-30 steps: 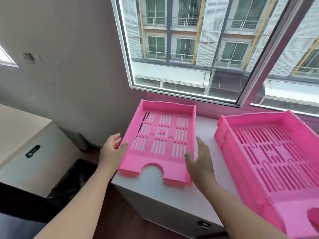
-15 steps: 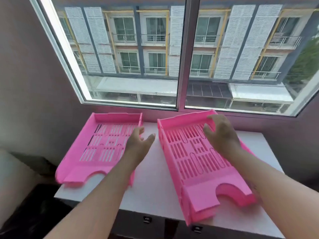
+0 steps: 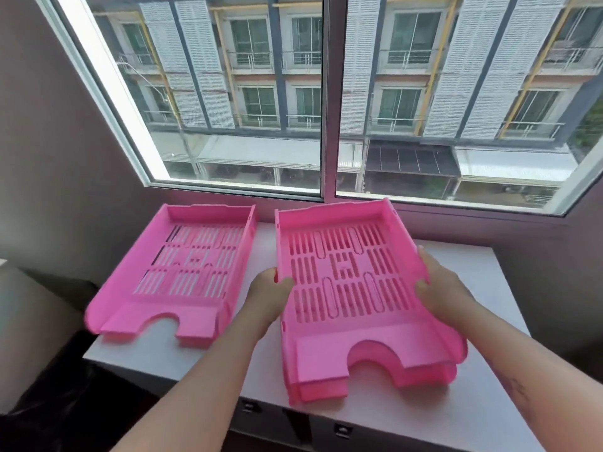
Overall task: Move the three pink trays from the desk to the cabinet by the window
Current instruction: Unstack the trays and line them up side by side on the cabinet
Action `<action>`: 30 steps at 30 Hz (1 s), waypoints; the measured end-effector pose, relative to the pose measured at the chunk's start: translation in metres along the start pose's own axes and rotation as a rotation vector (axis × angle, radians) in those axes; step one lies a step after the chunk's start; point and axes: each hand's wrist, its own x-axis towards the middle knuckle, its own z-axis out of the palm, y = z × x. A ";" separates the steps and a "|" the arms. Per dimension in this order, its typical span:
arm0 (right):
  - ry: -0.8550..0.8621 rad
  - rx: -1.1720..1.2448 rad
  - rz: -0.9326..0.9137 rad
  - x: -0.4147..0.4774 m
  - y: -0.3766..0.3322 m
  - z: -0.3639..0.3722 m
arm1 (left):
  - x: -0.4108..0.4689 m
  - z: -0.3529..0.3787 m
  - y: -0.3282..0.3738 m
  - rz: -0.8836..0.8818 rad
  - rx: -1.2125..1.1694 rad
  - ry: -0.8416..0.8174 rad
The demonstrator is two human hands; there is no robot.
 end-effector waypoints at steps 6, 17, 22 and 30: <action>0.048 0.036 0.049 -0.014 -0.029 0.039 | 0.049 -0.038 -0.002 0.061 0.149 -0.005; 0.140 0.214 0.132 -0.017 -0.064 0.062 | 0.096 -0.063 -0.007 0.160 0.192 -0.056; 0.172 0.348 0.125 -0.027 -0.054 0.053 | 0.092 -0.064 0.001 0.226 0.190 -0.070; 0.297 0.329 0.114 -0.042 0.017 -0.010 | 0.048 0.005 0.053 0.345 0.201 -0.111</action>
